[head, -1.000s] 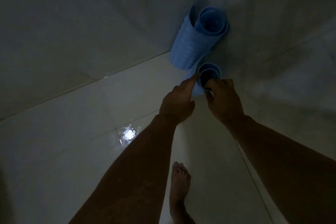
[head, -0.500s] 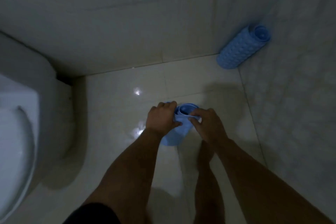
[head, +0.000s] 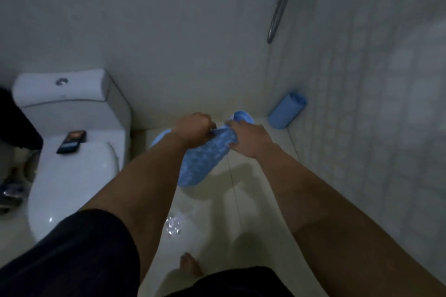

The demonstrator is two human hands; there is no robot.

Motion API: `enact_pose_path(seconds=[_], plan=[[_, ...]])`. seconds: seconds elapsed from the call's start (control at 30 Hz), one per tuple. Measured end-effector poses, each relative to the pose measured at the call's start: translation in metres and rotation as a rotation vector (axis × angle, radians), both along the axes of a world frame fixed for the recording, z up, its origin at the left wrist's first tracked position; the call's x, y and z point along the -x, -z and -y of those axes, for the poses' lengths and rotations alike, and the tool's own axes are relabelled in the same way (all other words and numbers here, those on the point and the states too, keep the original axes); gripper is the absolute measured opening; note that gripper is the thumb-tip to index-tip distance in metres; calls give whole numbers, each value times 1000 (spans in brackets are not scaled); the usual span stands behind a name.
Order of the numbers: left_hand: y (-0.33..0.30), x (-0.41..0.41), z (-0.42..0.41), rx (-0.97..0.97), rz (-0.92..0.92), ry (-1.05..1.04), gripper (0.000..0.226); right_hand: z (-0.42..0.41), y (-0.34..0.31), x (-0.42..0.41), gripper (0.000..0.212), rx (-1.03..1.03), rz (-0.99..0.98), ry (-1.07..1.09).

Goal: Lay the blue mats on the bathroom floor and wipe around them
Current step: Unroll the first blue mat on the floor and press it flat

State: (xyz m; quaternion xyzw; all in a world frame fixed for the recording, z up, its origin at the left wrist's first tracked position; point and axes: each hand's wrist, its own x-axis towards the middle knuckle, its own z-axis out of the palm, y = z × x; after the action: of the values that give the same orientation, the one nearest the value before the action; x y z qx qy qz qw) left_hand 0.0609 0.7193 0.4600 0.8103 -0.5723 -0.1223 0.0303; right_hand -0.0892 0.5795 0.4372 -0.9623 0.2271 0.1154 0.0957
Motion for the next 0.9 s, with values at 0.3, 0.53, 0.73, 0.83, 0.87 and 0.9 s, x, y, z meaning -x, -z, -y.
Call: enact_pose_path(seconds=[0.3,0.53,0.73,0.83,0.87,0.9], plan=[[-90,-19,-35,196,130,19,29,-1,-89,-36,42,184,127,-107],[-112,-32,-33,309,258,76,25,38,-90,-7,56,112,-68,-31],[-137,-47,-21,330,268,-13,68,103,-48,42,22,-206,-27,69],[-133,-41,-9,331,258,-27,65,121,-31,57,23,-343,52,122],[-127,-38,-7,334,256,-31,67,126,-24,61,23,-376,69,124],[-117,-35,-5,340,259,-37,67,132,-20,64,20,-387,66,118]])
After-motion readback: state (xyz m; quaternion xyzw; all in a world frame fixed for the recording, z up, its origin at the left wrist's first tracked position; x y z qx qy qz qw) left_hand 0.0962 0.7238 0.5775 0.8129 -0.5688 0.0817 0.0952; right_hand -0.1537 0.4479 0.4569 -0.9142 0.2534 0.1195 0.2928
